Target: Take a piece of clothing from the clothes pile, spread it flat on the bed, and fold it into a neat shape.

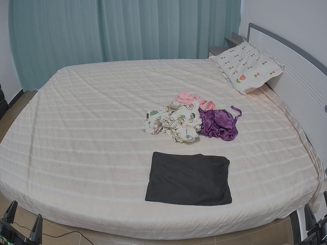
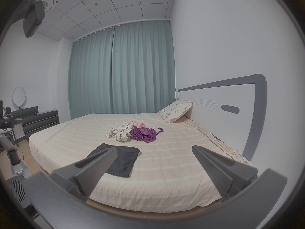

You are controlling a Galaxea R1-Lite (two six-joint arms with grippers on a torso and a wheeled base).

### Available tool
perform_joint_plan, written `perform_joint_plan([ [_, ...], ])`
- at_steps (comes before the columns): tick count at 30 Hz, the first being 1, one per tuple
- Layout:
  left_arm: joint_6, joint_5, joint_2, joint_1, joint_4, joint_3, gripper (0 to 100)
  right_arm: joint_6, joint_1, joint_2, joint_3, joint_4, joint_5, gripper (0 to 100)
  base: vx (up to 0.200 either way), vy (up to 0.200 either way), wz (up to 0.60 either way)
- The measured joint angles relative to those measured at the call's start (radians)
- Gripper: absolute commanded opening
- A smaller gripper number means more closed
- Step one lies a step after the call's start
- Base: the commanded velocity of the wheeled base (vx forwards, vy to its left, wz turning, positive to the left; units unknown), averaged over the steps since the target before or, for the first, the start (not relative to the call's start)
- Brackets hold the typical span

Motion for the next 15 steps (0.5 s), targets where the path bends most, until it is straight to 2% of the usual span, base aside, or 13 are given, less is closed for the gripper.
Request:
perform_joint_plan([
  [15,0.000,0.000,0.001,0.000,0.000,0.000,100,0.000,0.000,0.001,0.000,0.000,0.000,100,0.000,0.000,0.00],
])
